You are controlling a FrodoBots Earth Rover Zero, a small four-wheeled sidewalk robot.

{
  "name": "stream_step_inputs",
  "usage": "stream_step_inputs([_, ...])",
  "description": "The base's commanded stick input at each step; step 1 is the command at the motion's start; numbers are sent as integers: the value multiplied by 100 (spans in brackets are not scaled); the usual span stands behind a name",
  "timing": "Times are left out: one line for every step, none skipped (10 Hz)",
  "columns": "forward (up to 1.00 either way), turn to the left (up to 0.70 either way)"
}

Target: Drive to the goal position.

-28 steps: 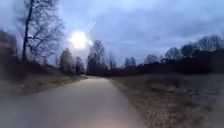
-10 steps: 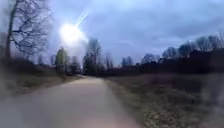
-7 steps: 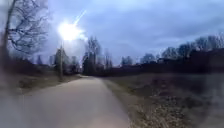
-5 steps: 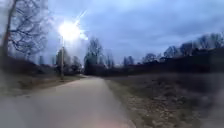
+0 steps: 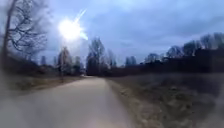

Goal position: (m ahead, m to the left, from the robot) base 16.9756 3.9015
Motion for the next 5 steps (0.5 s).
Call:
stream_step_inputs([100, 40])
stream_step_inputs([100, 40])
stream_step_inputs([100, 40])
stream_step_inputs([100, 40])
stream_step_inputs([100, 40])
